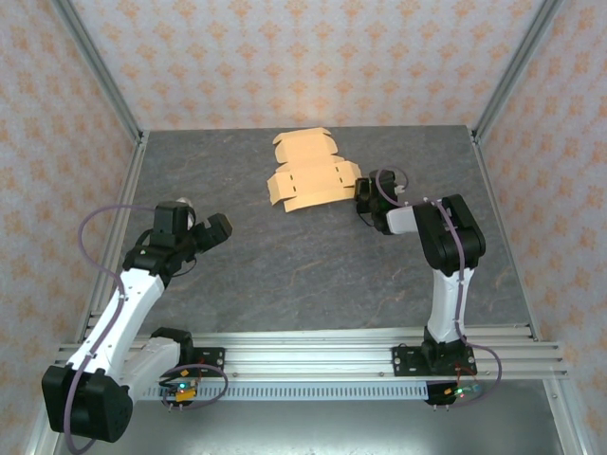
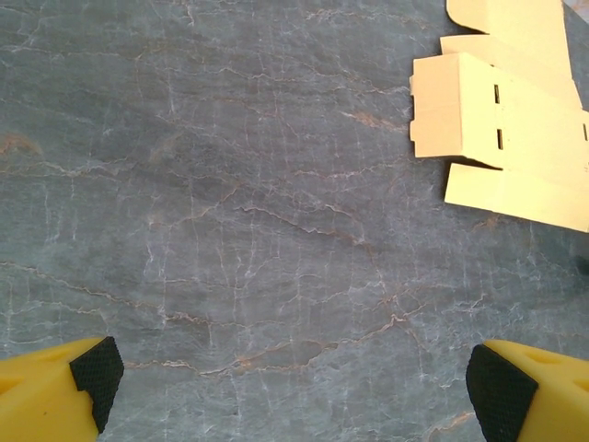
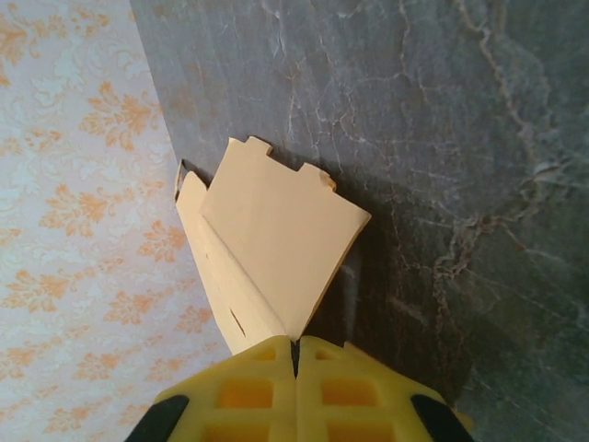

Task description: Fold the paper box

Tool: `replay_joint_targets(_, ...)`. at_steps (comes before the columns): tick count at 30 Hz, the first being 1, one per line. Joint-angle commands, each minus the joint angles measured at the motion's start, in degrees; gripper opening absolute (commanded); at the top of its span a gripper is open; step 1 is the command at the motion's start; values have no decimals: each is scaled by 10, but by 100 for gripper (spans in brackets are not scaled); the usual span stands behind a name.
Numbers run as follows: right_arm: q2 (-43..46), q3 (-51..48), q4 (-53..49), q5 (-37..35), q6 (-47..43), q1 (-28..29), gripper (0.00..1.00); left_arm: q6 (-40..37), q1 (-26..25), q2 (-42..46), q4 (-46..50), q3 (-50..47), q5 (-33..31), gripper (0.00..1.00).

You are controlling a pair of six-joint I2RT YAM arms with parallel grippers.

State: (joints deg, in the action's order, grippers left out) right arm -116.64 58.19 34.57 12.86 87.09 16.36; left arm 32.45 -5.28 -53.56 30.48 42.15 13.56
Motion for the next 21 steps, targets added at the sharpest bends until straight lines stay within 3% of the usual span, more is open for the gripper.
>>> replay_joint_targets(1,27,15,-1,11,-32,3,4,-15,-5,2,25,28,10,100)
replay_joint_targets(4,56,8,-26,25,-70,2,4,-30,-5,3,33,42,23,100)
replay_joint_targets(8,112,11,-112,47,-189,1,4,-31,-7,1,36,59,42,100)
replay_joint_targets(14,234,42,-281,30,-434,3,0,-21,-7,-7,35,76,67,100)
replay_joint_targets(21,298,178,-505,4,-740,39,0,23,-7,-11,-2,64,83,100)
